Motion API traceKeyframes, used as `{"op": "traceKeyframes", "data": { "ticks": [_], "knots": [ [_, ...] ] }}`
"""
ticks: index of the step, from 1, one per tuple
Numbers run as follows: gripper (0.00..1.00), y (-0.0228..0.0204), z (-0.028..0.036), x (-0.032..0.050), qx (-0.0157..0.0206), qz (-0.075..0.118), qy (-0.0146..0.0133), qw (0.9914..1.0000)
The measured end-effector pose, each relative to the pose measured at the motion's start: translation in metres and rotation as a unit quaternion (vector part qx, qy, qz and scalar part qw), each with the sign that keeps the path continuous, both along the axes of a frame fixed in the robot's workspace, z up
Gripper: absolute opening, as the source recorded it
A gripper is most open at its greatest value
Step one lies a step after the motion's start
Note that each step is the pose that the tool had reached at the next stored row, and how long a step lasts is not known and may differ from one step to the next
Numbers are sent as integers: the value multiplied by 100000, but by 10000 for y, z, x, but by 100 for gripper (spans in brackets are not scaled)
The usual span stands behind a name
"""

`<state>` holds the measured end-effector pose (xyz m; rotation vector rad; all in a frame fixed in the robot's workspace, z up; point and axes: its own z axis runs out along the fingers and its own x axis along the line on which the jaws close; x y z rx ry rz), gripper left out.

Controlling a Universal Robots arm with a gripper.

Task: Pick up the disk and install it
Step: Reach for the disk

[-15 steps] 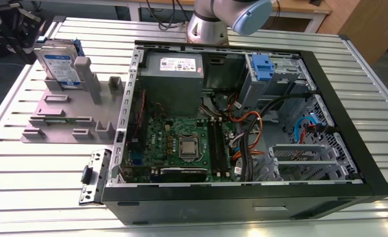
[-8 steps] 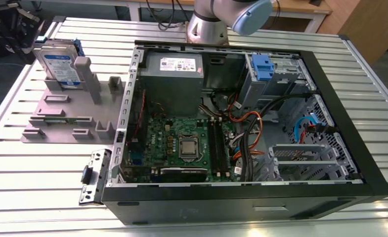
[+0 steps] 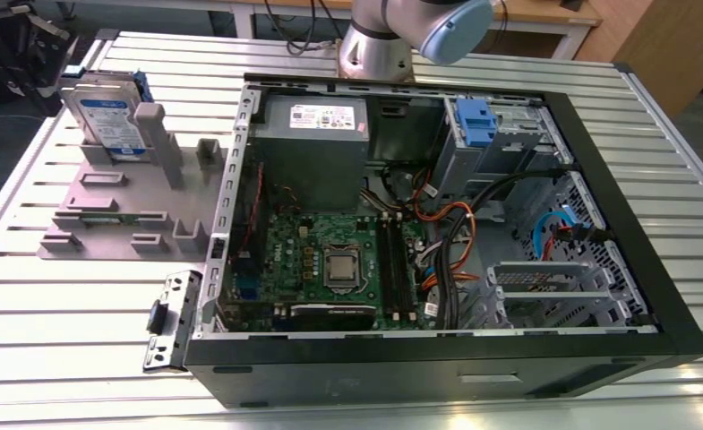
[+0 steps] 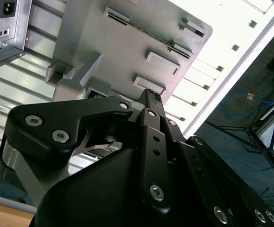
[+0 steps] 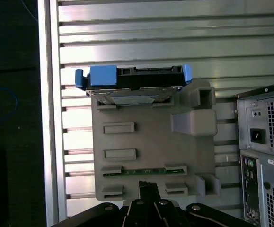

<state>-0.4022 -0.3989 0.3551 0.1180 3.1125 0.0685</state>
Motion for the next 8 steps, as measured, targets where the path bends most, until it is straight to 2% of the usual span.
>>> {"op": "traceKeyframes", "data": {
  "ticks": [8],
  "knots": [
    [10, 0, 0, -21, 0, -1, 1, 100000]
  ]
}}
